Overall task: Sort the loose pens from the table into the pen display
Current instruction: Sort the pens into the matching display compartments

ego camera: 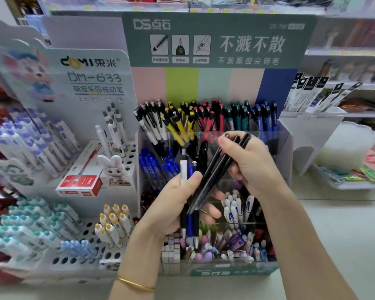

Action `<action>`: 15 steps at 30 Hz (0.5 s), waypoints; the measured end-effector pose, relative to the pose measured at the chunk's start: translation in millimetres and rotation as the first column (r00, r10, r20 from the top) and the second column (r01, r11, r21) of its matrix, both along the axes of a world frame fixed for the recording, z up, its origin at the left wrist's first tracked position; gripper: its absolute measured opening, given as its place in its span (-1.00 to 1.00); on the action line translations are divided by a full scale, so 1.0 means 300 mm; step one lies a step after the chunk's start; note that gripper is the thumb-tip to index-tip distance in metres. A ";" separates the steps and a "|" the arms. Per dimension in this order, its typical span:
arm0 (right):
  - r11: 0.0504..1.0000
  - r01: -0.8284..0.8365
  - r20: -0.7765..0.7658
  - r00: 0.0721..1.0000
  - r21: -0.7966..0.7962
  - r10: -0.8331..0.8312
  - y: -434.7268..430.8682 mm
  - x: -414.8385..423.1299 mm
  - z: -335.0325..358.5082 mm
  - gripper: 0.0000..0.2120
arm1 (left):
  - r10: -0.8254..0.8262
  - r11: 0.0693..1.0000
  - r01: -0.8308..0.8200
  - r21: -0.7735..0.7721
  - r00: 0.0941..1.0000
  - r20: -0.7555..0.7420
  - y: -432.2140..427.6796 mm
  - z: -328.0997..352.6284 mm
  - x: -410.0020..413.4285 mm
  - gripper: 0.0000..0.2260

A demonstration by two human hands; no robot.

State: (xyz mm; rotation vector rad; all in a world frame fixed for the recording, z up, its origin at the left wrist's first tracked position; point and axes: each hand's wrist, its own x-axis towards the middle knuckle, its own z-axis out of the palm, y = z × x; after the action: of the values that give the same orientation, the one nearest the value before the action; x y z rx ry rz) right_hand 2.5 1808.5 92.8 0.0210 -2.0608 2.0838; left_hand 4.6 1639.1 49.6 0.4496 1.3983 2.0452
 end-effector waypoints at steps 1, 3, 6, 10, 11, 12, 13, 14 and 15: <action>0.998 0.063 -0.022 0.998 -0.020 -0.063 0.009 -0.001 0.009 -0.92 | 0.033 0.999 -0.033 -0.017 0.999 0.008 -0.009 -0.002 -0.007 -0.70; 0.979 0.199 -0.085 0.976 -0.039 -0.202 0.033 -0.013 0.026 -0.94 | 0.110 0.993 -0.109 -0.050 0.994 0.010 -0.036 -0.012 -0.021 -0.75; 0.911 0.394 -0.247 0.901 0.125 -0.356 0.044 -0.033 0.035 -0.92 | 0.178 0.976 -0.185 -0.113 0.982 -0.067 -0.071 -0.034 -0.043 -0.75; 0.791 0.485 -0.430 0.846 0.373 -0.316 -0.007 -0.039 0.036 -0.91 | 0.199 0.976 -0.205 -0.079 0.977 -0.075 -0.086 -0.041 -0.058 -0.80; 0.773 0.474 -0.442 0.852 0.422 -0.281 -0.024 -0.042 0.030 -0.91 | 0.186 0.980 -0.190 -0.050 0.980 -0.074 -0.085 -0.041 -0.060 -0.79; 0.750 0.465 -0.445 0.859 0.470 -0.254 -0.043 -0.049 0.018 -0.91 | 0.176 0.984 -0.178 -0.029 0.981 -0.079 -0.087 -0.046 -0.065 -0.76; 0.719 0.464 -0.443 0.864 0.517 -0.239 -0.061 -0.056 0.005 -0.91 | 0.162 0.987 -0.163 -0.012 0.983 -0.083 -0.088 -0.051 -0.067 -0.75; 0.675 0.466 -0.437 0.870 0.572 -0.230 -0.076 -0.062 -0.010 -0.89 | 0.144 0.990 -0.143 0.011 0.987 -0.078 -0.088 -0.059 -0.070 -0.77; 0.615 0.462 -0.423 0.879 0.639 -0.222 -0.087 -0.068 -0.025 -0.87 | 0.122 0.992 -0.119 0.047 0.991 -0.057 -0.090 -0.063 -0.070 -0.81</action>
State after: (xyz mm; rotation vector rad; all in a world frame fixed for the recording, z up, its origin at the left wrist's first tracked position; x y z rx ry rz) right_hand -17.9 1782.3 85.2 0.0543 -2.3055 0.8600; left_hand -16.5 1612.0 30.6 0.4581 1.4501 2.1790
